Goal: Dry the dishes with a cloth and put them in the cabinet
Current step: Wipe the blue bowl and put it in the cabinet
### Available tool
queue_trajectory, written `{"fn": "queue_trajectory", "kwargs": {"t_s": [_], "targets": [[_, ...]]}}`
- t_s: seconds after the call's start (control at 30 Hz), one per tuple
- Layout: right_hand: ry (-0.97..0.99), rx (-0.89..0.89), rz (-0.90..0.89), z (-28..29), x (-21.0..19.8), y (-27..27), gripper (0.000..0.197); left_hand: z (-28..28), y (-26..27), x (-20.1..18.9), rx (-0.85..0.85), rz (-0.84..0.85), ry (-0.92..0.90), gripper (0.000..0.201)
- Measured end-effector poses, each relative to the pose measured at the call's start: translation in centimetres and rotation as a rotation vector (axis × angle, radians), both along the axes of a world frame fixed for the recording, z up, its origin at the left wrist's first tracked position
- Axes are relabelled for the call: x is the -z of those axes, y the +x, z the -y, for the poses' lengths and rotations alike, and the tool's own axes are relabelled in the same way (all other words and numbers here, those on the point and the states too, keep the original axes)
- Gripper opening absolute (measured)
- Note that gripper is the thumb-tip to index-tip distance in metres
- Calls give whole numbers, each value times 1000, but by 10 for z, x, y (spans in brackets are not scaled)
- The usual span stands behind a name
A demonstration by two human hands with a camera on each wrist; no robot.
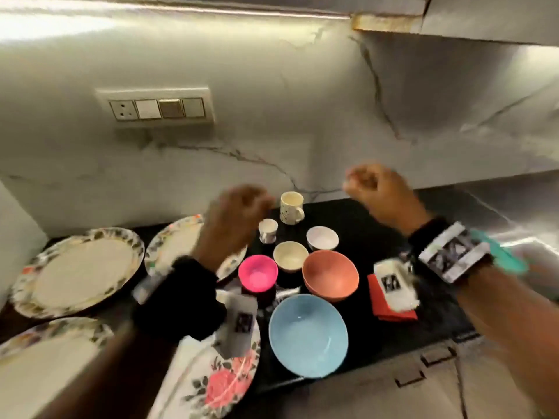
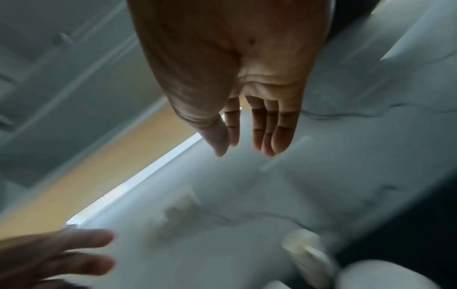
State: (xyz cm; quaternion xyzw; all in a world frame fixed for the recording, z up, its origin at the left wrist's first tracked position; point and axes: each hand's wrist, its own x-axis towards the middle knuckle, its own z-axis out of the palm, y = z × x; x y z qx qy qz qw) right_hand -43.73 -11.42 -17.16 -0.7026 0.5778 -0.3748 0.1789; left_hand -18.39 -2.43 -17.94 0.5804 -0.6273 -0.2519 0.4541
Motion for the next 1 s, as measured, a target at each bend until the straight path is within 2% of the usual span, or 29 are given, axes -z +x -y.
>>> {"fn": "queue_trajectory", "kwargs": {"t_s": [0.07,0.13,0.2,0.3,0.37,0.43,0.5,0.6,0.77,0.83,0.9,1.0], "targets": [[176,83,-206,-11,88,-38,22,-6,-14,77,-31,195,219,24],[357,198,-306,-6,144,-71,31,-7,-29,134,-38,381,357,26],[474,272,-412,1,184,-95,48,-10,-41,174,-14,528,494,31],[638,241,-509,3,219,-113,60,-2,-57,209,-10,678,613,37],[662,213,-543,0,231,-112,57,1,-64,219,-13,739,679,37],[667,218,-632,-4,243,-111,62,5,-69,227,-34,773,719,32],[647,232,-697,-7,252,-109,60,5,-70,230,-70,780,748,27],[573,237,-683,-12,262,-114,47,2,-68,228,-109,741,803,25],[465,165,-706,-30,263,-125,29,-4,-68,221,-92,535,876,26],[475,145,-561,-37,252,-130,22,-12,-70,212,-87,461,891,30],[489,172,-339,-41,232,-135,22,-22,-71,202,-107,385,883,30],[378,141,-80,-56,186,-131,24,-40,-71,188,-149,209,832,23]]}}
